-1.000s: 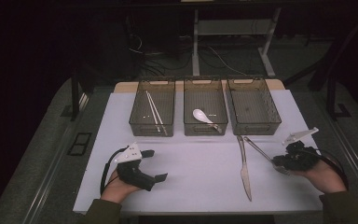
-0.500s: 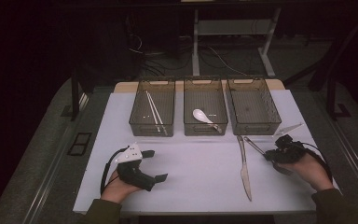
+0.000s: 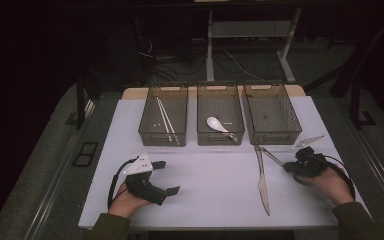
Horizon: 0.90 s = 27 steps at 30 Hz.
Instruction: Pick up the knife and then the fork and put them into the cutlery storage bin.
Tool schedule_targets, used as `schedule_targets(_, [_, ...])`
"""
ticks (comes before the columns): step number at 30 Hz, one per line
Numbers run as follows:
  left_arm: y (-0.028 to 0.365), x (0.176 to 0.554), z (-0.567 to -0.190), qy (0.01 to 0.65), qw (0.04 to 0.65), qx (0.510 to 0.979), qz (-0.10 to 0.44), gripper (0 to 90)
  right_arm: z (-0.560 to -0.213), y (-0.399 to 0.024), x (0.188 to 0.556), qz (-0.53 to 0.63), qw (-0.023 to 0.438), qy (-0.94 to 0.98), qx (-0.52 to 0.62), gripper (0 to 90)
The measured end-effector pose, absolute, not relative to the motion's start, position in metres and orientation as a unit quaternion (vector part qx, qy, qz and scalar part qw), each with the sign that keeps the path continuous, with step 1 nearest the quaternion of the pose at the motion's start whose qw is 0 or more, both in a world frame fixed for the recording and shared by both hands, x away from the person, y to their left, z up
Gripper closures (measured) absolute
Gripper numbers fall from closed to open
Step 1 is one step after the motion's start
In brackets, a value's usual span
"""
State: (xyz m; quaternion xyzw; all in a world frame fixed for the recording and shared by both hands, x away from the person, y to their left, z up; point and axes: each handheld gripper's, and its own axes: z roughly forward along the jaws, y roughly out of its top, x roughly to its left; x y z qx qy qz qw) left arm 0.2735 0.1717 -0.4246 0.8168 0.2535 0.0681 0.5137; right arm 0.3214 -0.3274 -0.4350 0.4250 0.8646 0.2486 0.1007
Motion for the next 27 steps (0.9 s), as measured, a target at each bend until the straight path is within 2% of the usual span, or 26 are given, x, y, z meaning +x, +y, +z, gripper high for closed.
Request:
schedule_targets(9, [0.172,0.274,-0.425,0.253,0.513,0.818,0.068,0.0,-0.434,-0.341,0.319,0.266,0.084,0.855,0.436,84.3])
schedule_targets(27, [0.172,0.274,-0.425,0.252,0.511,0.819,0.069,0.0,-0.419,-0.35,0.31,0.295,0.091,0.844,0.439,84.3])
